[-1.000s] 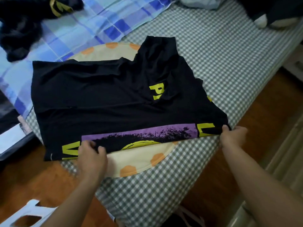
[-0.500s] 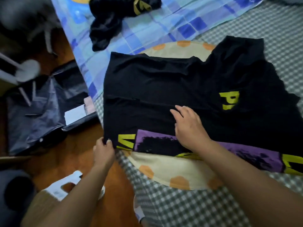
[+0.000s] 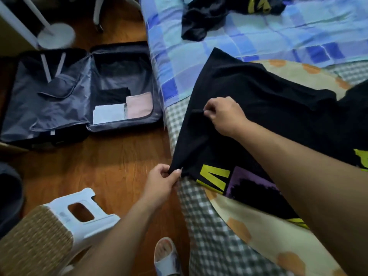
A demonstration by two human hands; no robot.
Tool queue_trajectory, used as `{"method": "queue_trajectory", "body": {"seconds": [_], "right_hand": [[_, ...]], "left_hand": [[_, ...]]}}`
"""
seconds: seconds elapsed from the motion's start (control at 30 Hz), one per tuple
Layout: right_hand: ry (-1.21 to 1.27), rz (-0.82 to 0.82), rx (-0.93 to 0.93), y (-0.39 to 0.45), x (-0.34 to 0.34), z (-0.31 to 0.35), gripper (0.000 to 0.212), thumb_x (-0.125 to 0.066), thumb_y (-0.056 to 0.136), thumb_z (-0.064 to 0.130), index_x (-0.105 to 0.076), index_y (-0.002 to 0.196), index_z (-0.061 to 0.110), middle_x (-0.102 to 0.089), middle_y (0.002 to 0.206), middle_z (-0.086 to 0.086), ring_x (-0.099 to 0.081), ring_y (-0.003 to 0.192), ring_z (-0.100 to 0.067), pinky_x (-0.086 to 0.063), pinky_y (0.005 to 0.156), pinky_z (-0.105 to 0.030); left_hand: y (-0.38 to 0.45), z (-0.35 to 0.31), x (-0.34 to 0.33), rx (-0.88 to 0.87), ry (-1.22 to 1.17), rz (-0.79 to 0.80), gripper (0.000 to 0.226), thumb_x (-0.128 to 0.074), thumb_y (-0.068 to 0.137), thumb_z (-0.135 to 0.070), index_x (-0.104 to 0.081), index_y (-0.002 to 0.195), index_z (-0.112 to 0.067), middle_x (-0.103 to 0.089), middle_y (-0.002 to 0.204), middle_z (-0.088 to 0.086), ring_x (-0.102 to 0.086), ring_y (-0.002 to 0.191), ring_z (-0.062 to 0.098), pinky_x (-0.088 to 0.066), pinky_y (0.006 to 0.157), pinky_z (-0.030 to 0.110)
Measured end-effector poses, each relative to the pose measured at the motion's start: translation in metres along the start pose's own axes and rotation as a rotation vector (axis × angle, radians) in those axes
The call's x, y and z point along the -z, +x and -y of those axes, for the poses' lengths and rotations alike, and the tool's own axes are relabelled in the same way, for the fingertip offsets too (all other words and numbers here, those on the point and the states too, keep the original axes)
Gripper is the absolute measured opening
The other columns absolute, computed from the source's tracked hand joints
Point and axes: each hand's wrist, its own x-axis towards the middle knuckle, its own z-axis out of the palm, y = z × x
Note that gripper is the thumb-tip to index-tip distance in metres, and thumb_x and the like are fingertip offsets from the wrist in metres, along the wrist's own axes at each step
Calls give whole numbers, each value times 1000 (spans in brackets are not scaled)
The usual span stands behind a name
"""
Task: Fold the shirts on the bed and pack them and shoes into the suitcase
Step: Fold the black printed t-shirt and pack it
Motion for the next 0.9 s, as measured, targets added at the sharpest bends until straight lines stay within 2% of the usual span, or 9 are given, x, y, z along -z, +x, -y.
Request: {"method": "queue_trajectory", "body": {"seconds": [0.1,0.2,0.27,0.37,0.43,0.5,0.63,0.8,0.9], "right_hand": [[105,-140,19,4,-9,18,17,-60,100,25,-74,109,21,-66,107,-4,-53,108,-29,-43,95,-45],[-68,-131,29,1,-36,21,15,-63,97,30,-74,107,26,-63,103,0,-50,105,-27,-32,86,-35],[-182,-181,57,-3,-53,19,17,-69,91,28,-70,107,22,-60,100,-1,-50,101,-28,-32,84,-38],[-199,-317,48,-12,-59,20,29,-69,88,27,-64,114,17,-57,104,-6,-52,99,-30,-40,84,-43],[-124,-415,85,-33,-50,18,30,-63,91,24,-63,120,16,-58,110,-4,-52,103,-28,-40,90,-41],[-26,-460,62,-74,-32,-3,33,-60,91,18,-63,124,16,-58,118,-3,-50,110,-24,-39,98,-39],[-26,-434,-202,-189,15,-112,36,-57,88,14,-64,123,12,-60,121,-7,-53,113,-29,-41,101,-41],[-99,-301,-723,-291,102,-286,34,-58,95,11,-60,129,9,-58,127,-16,-49,120,-33,-36,106,-43],[-64,-201,-769,-288,135,-349,43,-60,99,21,-54,140,10,-55,137,-15,-46,130,-31,-32,111,-40]], "left_hand": [[-4,5,23,-27,-22,-40,13,-74,91,-16,-64,85,-11,-71,81,11,-67,78,30,-56,80,48],[-7,9,35,70,6,10,11,-72,93,-21,-67,87,-13,-69,80,5,-66,80,27,-55,76,41],[-3,11,38,144,55,39,12,-68,96,-22,-67,91,-12,-68,86,5,-64,80,23,-54,75,39],[7,9,38,169,209,-101,7,-61,100,-24,-60,96,-18,-67,98,11,-64,84,26,-57,75,43],[8,2,29,14,457,-234,4,-58,99,-21,-54,96,-21,-60,104,6,-59,90,23,-54,77,41],[-3,-12,4,-265,635,-253,10,-60,95,-17,-56,103,-21,-53,108,-1,-51,101,22,-47,87,41],[-44,-42,-82,-716,818,5,30,-66,86,-11,-65,116,-16,-57,112,0,-51,108,22,-49,90,42],[-75,-64,-211,-924,847,297,35,-68,91,-17,-66,126,-14,-60,115,-2,-54,113,21,-53,93,43],[-80,-80,-287,-864,889,325,47,-57,99,-35,-53,143,-18,-55,132,-4,-45,127,18,-42,108,35]]}}
